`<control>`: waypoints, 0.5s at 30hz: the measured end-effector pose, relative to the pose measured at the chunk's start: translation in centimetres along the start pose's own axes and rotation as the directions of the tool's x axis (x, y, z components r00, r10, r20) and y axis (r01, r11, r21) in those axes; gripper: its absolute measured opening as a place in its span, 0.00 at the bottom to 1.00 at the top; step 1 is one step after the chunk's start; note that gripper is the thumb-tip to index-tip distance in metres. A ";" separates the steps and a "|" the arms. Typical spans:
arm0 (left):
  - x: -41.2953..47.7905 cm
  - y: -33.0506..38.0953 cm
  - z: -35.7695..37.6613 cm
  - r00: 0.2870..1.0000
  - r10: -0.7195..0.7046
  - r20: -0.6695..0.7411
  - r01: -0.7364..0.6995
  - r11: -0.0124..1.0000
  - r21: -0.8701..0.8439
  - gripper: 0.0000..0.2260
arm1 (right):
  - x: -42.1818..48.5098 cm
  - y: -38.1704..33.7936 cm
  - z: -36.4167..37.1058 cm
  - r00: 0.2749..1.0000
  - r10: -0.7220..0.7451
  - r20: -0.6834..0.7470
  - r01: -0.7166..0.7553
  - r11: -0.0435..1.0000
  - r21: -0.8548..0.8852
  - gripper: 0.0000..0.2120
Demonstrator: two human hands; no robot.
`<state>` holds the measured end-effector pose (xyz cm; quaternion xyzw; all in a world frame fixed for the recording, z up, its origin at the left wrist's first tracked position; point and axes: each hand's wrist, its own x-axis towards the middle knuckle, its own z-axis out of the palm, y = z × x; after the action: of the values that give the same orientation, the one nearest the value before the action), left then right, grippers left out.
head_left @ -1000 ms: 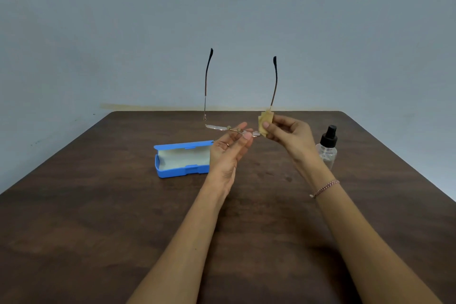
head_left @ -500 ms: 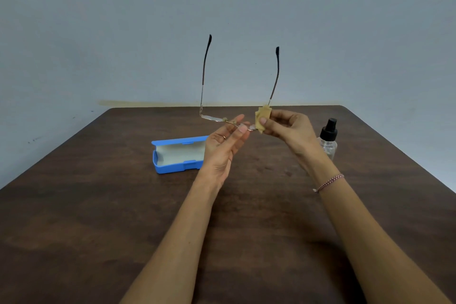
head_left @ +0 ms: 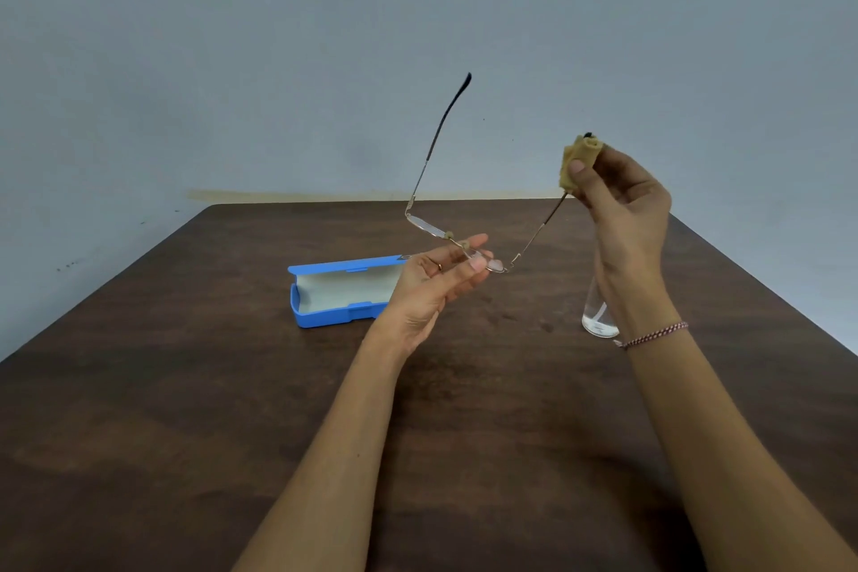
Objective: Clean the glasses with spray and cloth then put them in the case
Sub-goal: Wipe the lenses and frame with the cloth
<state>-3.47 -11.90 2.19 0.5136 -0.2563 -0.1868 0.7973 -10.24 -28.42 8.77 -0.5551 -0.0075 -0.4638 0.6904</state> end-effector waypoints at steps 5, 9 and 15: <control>0.1 0.4 -0.2 0.999 0.009 -0.052 -0.011 0.999 -0.030 0.17 | -0.1 0.3 0.1 0.998 0.007 0.067 -0.003 0.999 -0.054 0.08; 0.1 0.7 -0.1 0.993 0.052 -0.105 -0.061 0.995 -0.082 0.17 | -0.4 1.3 0.3 0.956 0.204 0.211 -0.173 0.973 -0.154 0.09; 0.3 0.7 -0.2 0.980 0.080 -0.183 -0.108 0.983 -0.151 0.15 | -1.6 2.9 1.1 0.845 0.407 0.346 -0.307 0.901 -0.307 0.11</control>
<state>-3.04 -11.65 2.87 0.4495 -0.1931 -0.1229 0.8635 -8.74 -26.67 6.15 -0.7091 0.0110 -0.1994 0.6762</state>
